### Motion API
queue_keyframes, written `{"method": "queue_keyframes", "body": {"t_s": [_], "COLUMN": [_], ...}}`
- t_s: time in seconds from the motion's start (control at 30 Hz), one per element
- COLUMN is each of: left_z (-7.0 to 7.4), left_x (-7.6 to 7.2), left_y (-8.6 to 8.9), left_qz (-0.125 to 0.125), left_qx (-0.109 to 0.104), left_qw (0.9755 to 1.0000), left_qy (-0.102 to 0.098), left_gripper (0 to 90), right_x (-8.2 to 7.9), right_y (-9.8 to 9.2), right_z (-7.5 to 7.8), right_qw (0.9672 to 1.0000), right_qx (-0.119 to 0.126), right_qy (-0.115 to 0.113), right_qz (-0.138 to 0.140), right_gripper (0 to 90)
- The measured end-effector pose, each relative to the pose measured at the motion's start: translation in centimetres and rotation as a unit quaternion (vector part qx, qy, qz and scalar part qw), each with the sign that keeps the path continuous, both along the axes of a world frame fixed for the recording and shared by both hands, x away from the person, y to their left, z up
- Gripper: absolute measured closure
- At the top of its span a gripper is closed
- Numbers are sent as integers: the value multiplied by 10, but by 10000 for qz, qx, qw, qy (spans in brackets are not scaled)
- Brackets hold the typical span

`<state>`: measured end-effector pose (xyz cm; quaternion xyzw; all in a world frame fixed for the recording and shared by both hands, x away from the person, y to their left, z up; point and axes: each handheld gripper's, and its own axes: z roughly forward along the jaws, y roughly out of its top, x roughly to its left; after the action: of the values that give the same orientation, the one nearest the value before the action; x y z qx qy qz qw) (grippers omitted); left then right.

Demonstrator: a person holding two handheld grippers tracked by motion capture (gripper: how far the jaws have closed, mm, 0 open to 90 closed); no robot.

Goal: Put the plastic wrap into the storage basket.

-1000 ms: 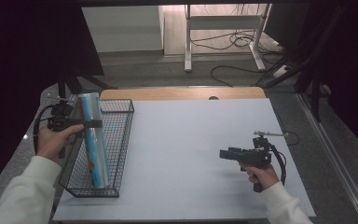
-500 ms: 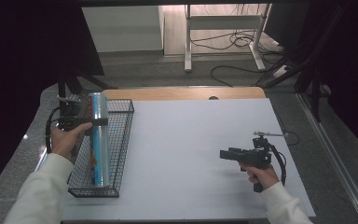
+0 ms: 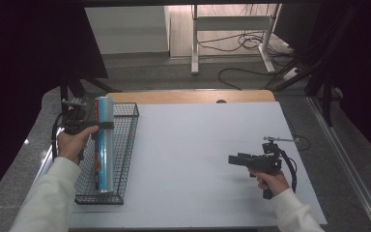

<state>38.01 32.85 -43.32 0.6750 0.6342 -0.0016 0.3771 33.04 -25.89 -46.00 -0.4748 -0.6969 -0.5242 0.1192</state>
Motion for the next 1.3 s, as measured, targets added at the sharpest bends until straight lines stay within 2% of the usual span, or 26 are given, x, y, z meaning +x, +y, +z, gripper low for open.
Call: {"method": "queue_keyframes", "body": {"t_s": [0.27, 0.4, 0.43, 0.5, 0.7, 0.83, 0.9, 1.0, 1.07, 1.13, 1.2, 1.3], "left_z": [-2, -10, -12, -14, -25, -28, -31, -35, -37, -32, -26, -18], "left_x": [21, 30, 32, 35, 46, 52, 53, 55, 56, 55, 54, 49], "left_y": [-9, -12, -14, -14, -17, -24, -27, -31, -31, -29, -28, -25], "left_qz": [-161, -174, -85, -135, -74, -24, 3, 47, 31, 70, 166, 163], "left_qx": [263, 325, 277, 348, 443, 712, 757, 966, 1033, 897, 818, 779], "left_qw": [9982, 9971, 9973, 9964, 9943, 9916, 9911, 9891, 9884, 9916, 9931, 9945], "left_qy": [512, 667, 680, 761, 968, 1079, 1094, 1113, 1113, 925, 818, 676], "left_gripper": [317, 316, 316, 315, 311, 306, 304, 295, 288, 328, 319, 290], "right_x": [1, 1, 1, 2, 2, 3, 3, 3, 2, 2, 2, 2], "right_y": [1, 0, 0, -1, -3, -2, -1, 0, -1, -1, -1, 0], "right_z": [-1, -2, -2, -3, -3, -4, -5, -5, -5, -5, -5, -6], "right_qw": [10000, 10000, 10000, 10000, 10000, 10000, 10000, 10000, 10000, 10000, 10000, 9999], "right_qx": [-18, -28, -27, -36, -26, -54, -71, -88, -90, -81, -93, -96], "right_qy": [4, 15, 22, 18, 26, 34, 30, 25, 19, 27, 19, 27], "right_qz": [-2, 8, 2, -9, -54, -31, -17, -12, -17, -25, -26, -11], "right_gripper": [172, 172, 172, 172, 172, 172, 172, 172, 172, 172, 172, 172]}}
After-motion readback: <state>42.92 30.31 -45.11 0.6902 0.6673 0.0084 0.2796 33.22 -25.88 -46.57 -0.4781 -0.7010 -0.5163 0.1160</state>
